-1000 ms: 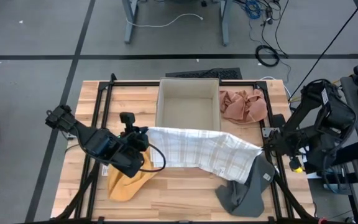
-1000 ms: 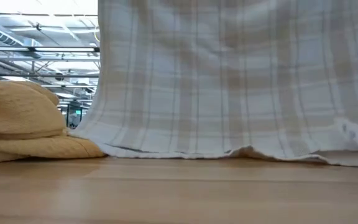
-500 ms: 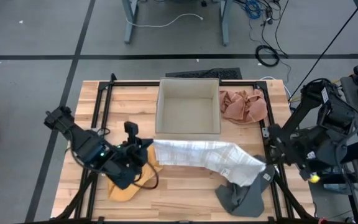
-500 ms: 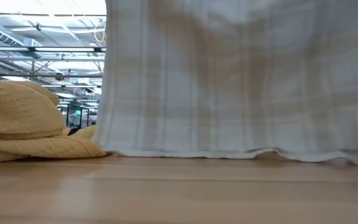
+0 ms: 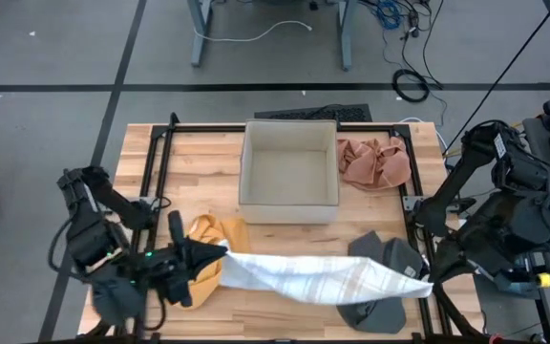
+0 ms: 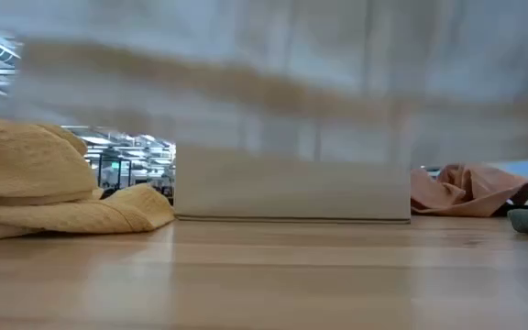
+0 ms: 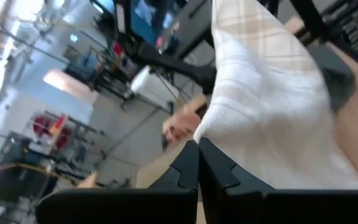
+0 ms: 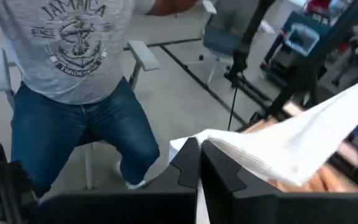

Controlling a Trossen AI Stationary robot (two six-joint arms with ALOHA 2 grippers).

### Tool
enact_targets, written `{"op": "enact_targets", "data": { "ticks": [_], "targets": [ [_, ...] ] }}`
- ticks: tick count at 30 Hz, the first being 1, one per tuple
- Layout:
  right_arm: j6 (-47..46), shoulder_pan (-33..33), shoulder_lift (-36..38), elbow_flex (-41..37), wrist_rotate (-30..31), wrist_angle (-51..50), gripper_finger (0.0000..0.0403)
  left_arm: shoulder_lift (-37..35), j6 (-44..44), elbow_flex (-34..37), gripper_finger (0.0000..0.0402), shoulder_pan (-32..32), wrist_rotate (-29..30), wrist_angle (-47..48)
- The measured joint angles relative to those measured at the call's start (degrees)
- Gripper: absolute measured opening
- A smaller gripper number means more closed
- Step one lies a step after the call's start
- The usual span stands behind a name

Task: Fold towel
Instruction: Fold the white towel with brown checkered lines

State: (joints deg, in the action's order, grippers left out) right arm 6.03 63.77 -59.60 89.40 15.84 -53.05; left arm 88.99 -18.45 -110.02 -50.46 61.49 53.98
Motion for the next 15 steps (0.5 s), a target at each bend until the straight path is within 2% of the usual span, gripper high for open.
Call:
{"op": "enact_targets", "data": {
  "ticks": [4, 8, 11, 15],
  "targets": [
    [1.53, 0.74, 0.04, 0.0, -0.13, 0.11, 0.0, 0.0, -1.02, -0.1, 0.0, -0.32, 0.03, -0.39],
    [0.0, 0.87, 0.05, 0.02, 0.58, -1.34, 0.0, 0.0, 2.34, -0.1, 0.0, 1.01, 0.26, 3.23],
    [-4.85, 0.85, 0.03, 0.05, 3.98, -5.94, 0.0, 0.0, 8.17, -0.1, 0.0, 3.49, 0.46, 9.3],
    [-16.11, 0.82, -0.11, -0.23, 10.36, -16.41, 0.0, -0.04, 16.95, 1.21, 0.0, 7.69, -0.84, 16.86]
  ]
}}
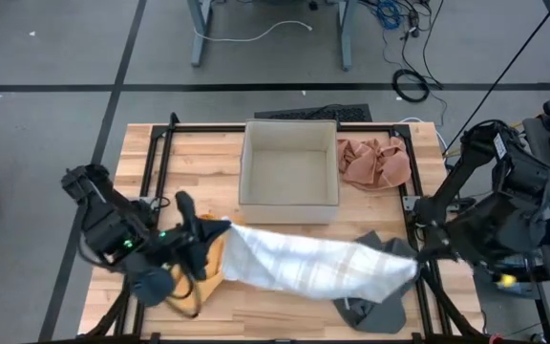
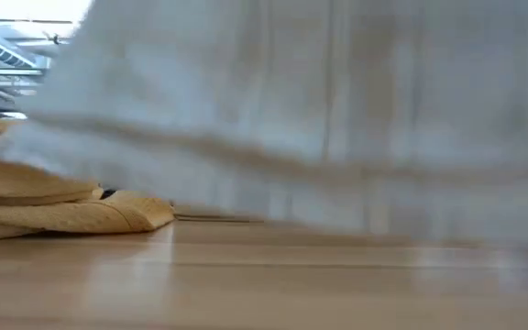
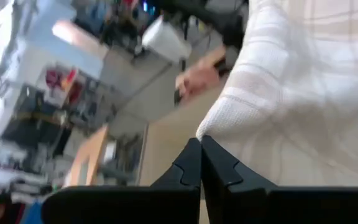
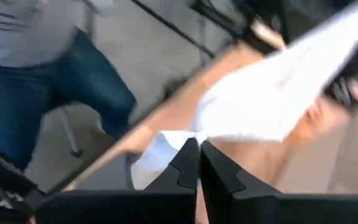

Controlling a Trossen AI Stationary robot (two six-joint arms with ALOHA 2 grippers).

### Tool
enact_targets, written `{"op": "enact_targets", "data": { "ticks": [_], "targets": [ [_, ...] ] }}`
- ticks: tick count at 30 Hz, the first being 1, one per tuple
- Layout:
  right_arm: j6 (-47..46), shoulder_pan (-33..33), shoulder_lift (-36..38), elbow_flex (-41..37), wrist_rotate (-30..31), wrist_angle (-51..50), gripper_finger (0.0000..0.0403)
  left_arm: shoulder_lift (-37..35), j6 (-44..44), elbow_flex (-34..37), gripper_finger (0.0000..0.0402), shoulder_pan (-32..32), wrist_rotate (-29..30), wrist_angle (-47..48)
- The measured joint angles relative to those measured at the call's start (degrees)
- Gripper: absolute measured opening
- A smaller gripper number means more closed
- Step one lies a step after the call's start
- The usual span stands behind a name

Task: Fold towel
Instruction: Fold the white towel with brown checkered lines

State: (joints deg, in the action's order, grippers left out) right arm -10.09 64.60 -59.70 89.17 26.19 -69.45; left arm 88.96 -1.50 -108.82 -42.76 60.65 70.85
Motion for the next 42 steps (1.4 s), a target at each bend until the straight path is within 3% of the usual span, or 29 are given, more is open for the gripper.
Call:
{"op": "enact_targets", "data": {
  "ticks": [7, 11, 18, 25, 32, 38, 40, 42],
  "targets": [
    [-12.36, -0.83, -0.08, -6.02, 2.78, -8.63, 0.0, 0.04, 7.63, 7.69, 0.0, 8.69, -9.72, 2.9],
    [-16.8, -2.04, -0.09, -10.51, 6.87, -13.58, 0.0, 0.05, 8.79, 13.85, 0.0, 13.06, -10.59, 1.18],
    [-24.05, -4.43, -0.04, -18.98, 6.88, -18.24, 0.0, 0.06, 7.74, 23.64, 0.0006, 18.47, -10.71, -7.16],
    [-26.62, -5.38, 0.0, -25.85, 6.76, -17.12, 0.0, 0.06, 9.3, 26.82, 0.0089, 21.29, -10.76, -8.91],
    [-28.26, -5.42, 0.09, -28.51, 6.77, -16.67, 0.0, 0.06, 9.97, 26.82, 0.0172, 21.73, -4.35, -10.48],
    [-28.28, -5.42, 0.09, -29.25, 6.8, -16.41, 0.0, 0.06, 4.92, 26.82, 0.0198, 21.4, 3.14, -16.74],
    [-28.27, -5.43, 0.09, -29.25, 6.8, -16.41, 0.0, 0.06, 1.66, 26.82, 0.0199, 21.2, 2.71, -22.61],
    [-28.26, -5.44, 0.11, -29.25, 6.8, -16.37, 0.0, 0.06, -1.55, 26.82, 0.0199, 21.2, -2.44, -30.52]
  ]
}}
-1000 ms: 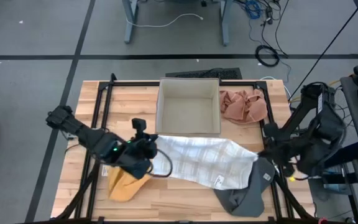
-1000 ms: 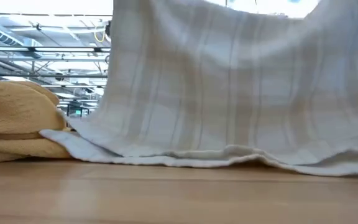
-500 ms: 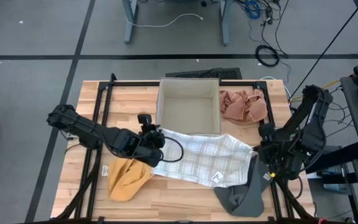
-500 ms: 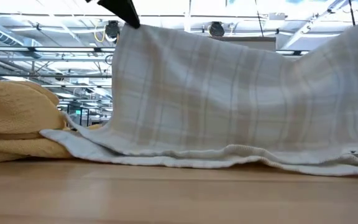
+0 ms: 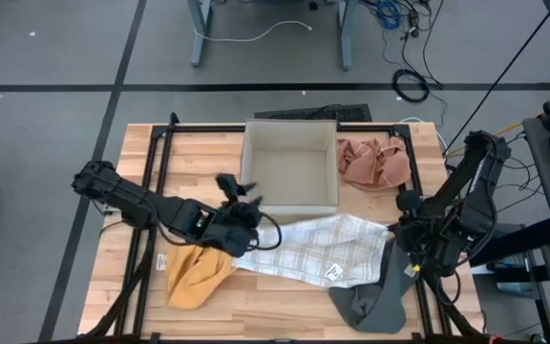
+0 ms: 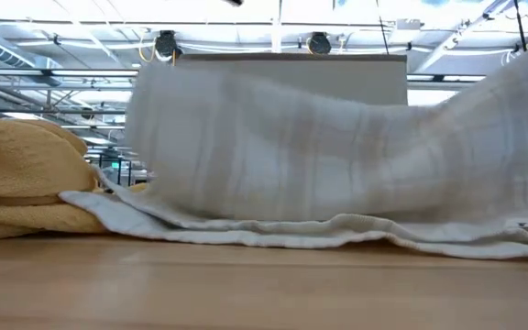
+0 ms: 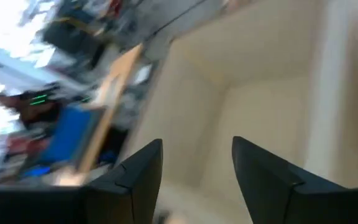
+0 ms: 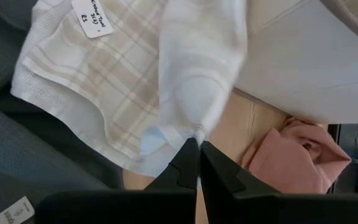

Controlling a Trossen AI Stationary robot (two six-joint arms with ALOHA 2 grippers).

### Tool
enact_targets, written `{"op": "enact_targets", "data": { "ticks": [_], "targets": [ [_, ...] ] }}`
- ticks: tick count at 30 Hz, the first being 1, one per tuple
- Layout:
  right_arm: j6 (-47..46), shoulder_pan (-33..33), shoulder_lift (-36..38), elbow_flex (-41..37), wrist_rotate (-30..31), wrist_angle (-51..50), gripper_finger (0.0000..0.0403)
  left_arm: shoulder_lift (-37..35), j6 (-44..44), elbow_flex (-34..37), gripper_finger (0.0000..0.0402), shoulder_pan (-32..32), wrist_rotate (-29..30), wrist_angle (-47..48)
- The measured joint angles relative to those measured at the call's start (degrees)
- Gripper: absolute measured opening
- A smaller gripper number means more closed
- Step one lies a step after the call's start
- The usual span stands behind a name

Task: Fold towel
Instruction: Fold the white towel with brown checkered lines

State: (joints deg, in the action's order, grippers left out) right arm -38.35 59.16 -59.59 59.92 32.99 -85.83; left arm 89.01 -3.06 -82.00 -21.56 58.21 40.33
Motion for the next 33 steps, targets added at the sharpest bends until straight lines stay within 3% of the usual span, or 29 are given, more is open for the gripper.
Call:
{"op": "enact_targets", "data": {
  "ticks": [5, 8, 16, 20, 28, 33],
  "targets": [
    [0.0, 0.0, 0.04, 0.0, 0.0, 0.05, 0.0, 2.28, -3.6, -0.07, 0.0199, 0.88, -27.61, -20.77],
    [-0.02, 0.0, 0.04, 0.0, 0.02, 0.19, 0.0, 6.91, -7.24, -0.07, 0.0199, 0.67, -37.2, -29.62],
    [-0.01, 0.01, 0.09, 0.02, 0.02, 1.93, 0.0, 23.64, -13.61, -0.36, 0.0199, 2.48, -46.19, -46.79],
    [0.0, 0.02, 0.11, 0.02, 0.02, 2.36, 0.0, 30.98, -13.78, -4.57, 0.0199, 3.82, -48.98, -52.56],
    [0.0, 0.0, 0.11, 0.02, 0.44, 3.37, 0.0, 45.84, -13.74, -19.72, 0.0199, 5.78, -59.82, -52.32],
    [0.0, 0.0, 0.11, 0.02, 0.5, 3.72, 0.0, 53.02, -13.73, -29.15, 0.0199, 5.72, -61.18, -49.37]
  ]
}}
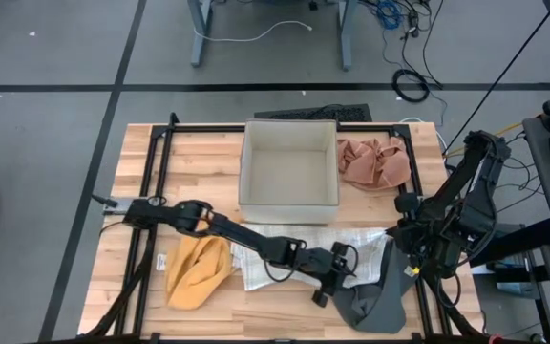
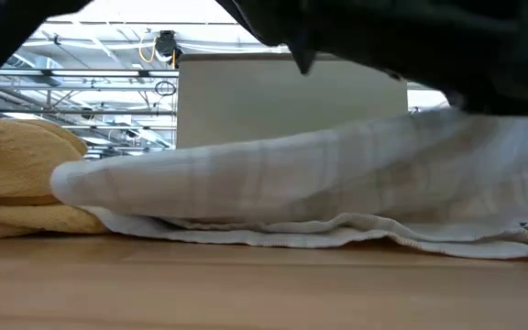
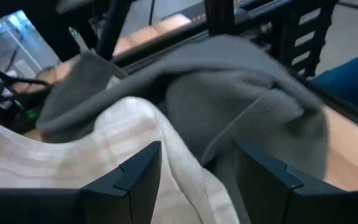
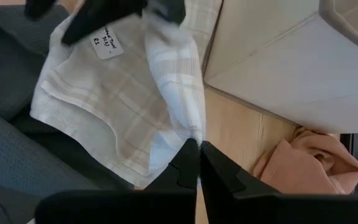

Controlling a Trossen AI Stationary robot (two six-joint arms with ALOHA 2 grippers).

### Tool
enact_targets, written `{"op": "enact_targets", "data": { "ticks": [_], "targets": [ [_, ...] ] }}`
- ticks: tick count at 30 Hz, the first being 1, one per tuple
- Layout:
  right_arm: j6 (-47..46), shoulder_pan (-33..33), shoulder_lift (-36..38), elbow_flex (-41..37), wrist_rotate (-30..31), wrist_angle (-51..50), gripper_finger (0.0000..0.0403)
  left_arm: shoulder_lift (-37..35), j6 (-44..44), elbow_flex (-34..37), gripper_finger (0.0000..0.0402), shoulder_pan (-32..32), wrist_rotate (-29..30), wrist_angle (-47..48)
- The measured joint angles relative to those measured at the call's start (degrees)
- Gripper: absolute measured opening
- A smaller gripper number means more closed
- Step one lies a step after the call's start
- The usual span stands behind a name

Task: Fold towel
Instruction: Fold the white towel with brown checkered lines

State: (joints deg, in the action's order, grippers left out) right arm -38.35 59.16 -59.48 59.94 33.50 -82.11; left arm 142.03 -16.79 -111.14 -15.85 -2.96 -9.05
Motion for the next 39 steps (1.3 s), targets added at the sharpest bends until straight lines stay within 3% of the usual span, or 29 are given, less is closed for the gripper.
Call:
{"op": "enact_targets", "data": {
  "ticks": [8, 11, 27, 39],
  "targets": [
    [0.16, 0.0, 0.0, 0.0, 1.2, 0.02, 0.0, 2.24, 4.98, -3.59, 0.0199, 1.46, -0.01, 1.49],
    [0.36, 0.02, 0.0, 0.0, 1.82, 0.02, 0.0, 2.35, 7.27, -3.57, 0.0199, 2.29, -3.7, 2.11],
    [4.44, -2.06, -0.02, 0.02, 2.83, 7.27, 0.0, 3.14, 5.78, -3.51, 0.0199, 1.57, -2.49, 0.78],
    [11.64, -6.69, -0.02, 0.04, 2.75, 14.05, 0.0, 3.63, 7.27, -3.51, 0.0199, 2.1, -5.64, 1.39]
  ]
}}
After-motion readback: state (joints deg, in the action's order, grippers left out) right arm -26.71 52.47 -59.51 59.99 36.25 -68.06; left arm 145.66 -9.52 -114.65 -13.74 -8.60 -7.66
